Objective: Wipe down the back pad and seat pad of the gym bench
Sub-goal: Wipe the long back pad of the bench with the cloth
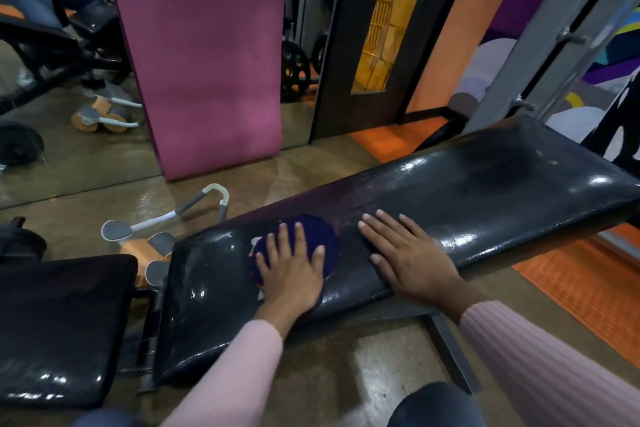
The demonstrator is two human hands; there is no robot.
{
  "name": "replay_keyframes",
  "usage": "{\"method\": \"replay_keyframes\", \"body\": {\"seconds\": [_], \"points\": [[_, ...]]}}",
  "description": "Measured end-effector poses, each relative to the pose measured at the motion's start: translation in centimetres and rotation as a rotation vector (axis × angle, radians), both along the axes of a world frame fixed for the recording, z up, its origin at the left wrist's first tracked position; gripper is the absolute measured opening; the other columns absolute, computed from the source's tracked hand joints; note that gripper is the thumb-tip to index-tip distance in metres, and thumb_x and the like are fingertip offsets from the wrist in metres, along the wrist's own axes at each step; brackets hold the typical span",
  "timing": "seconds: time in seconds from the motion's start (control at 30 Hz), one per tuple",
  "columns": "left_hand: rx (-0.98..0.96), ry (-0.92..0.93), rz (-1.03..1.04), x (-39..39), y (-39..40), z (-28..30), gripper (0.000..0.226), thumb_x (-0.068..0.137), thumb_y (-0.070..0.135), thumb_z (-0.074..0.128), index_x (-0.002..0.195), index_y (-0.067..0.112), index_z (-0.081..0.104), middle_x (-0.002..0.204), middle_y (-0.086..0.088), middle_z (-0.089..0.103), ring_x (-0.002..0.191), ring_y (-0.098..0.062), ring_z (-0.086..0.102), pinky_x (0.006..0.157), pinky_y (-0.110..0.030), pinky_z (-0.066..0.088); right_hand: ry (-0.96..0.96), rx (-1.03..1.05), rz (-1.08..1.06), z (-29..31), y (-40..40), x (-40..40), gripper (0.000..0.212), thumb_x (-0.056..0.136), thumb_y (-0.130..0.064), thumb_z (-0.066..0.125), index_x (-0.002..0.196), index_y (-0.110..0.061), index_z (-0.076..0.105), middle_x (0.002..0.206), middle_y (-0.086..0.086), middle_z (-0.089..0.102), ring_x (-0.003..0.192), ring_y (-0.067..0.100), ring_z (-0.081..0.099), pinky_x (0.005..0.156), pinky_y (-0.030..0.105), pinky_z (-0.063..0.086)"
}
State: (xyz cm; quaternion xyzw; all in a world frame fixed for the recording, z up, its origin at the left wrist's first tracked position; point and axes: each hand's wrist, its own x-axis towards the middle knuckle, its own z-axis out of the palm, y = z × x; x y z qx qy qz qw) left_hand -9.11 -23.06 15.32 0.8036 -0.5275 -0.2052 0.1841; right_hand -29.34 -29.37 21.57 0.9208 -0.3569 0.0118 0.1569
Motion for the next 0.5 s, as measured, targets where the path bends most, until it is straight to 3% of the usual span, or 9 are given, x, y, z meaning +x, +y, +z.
{"method": "replay_keyframes", "body": {"seconds": [0.13,0.3,0.5], "points": [[-0.035,-0.074,-0.023,-2.4,4.5,-0.3,0.065,0.097,0.053,0.010,0.149,0.023,-0.014,0.158,-0.005,-0.018,0.144,-0.029,-0.017,0.114,-0.049,-0.009,0.012,-0.023,-0.026,-0.3,-0.2,0.2,0.060,0.099,-0.050,0.022,0.152,-0.022,0.019,0.159,-0.005,0.020,0.149,0.017,0.007,0.119,0.041,0.008],[-0.093,-0.054,-0.093,-4.3,2.1,0.8,0.066,0.097,0.054,0.013,0.151,0.022,-0.009,0.159,-0.004,-0.014,0.144,-0.027,-0.016,0.113,-0.049,-0.010,0.029,-0.040,-0.034,-0.5,-0.1,-0.1,0.059,0.100,-0.048,0.020,0.153,-0.022,0.016,0.159,-0.004,0.018,0.149,0.017,0.003,0.119,0.043,0.007],[-0.017,-0.013,0.073,0.8,3.2,-1.2,0.066,0.096,0.056,0.012,0.151,0.024,-0.005,0.160,-0.002,-0.009,0.145,-0.024,-0.010,0.116,-0.048,-0.004,-0.013,-0.029,-0.007,-0.2,0.2,-0.1,0.058,0.100,-0.048,0.021,0.152,-0.023,0.017,0.159,-0.004,0.018,0.149,0.018,0.004,0.119,0.043,0.009]]}}
